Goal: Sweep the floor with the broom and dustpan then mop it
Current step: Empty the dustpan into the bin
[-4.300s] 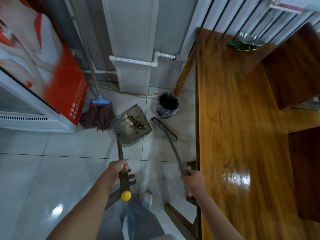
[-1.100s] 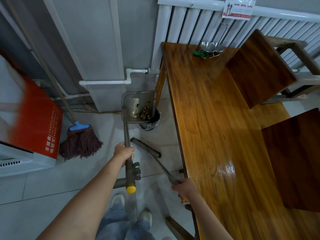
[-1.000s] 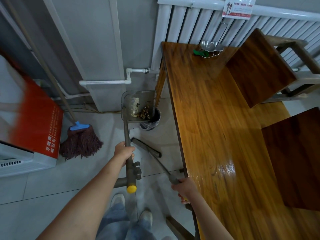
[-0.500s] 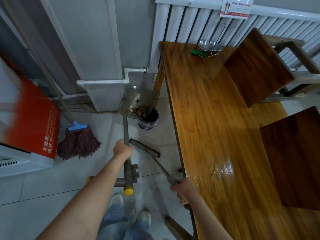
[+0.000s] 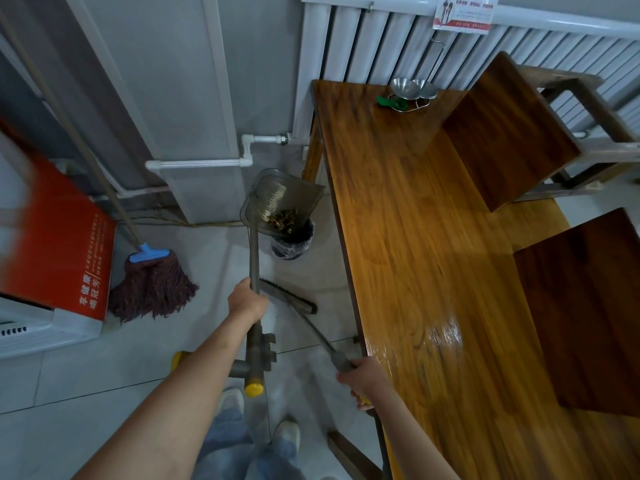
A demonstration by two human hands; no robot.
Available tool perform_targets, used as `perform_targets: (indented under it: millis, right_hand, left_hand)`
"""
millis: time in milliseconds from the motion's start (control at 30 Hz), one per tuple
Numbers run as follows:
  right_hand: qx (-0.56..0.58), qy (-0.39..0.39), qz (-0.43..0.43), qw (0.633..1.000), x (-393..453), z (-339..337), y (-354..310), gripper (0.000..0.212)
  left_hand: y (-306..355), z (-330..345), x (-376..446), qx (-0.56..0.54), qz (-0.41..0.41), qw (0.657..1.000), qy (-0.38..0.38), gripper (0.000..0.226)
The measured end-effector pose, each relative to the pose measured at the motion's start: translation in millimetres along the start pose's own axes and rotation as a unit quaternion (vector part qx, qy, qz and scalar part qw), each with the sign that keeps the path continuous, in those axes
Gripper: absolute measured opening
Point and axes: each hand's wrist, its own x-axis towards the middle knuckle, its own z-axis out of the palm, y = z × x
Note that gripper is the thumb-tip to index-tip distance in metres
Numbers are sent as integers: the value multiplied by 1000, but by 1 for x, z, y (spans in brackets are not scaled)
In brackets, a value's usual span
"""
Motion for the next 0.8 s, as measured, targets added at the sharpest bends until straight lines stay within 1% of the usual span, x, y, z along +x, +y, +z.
perform_targets:
  millis: [100,133,300,600,700,800]
  right_hand:
    - [6,3,1,1000,1,1,1,31]
    - [7,5,-3,1000,2,1,2,32]
    - [10,0,-4,1000,2,1,3,34]
    - [0,7,-14,1000,3,3,3,23]
    - [-1,4,-12,1000,4,3,1,25]
    - [-5,5,-12,1000,4,3,-1,27]
  left_hand:
    - [-6,-3,5,36,15,999,-2,35]
    - [-7,-3,5,41,18,999,-3,37]
    - [-8,2,4,43,8,999,-2,30]
    - [-6,0,6,20,-11,1000,7,23]
    - [-9,1,2,12,-6,1000,10,21]
    - [-12,-2,1,18,16,1000,10,31]
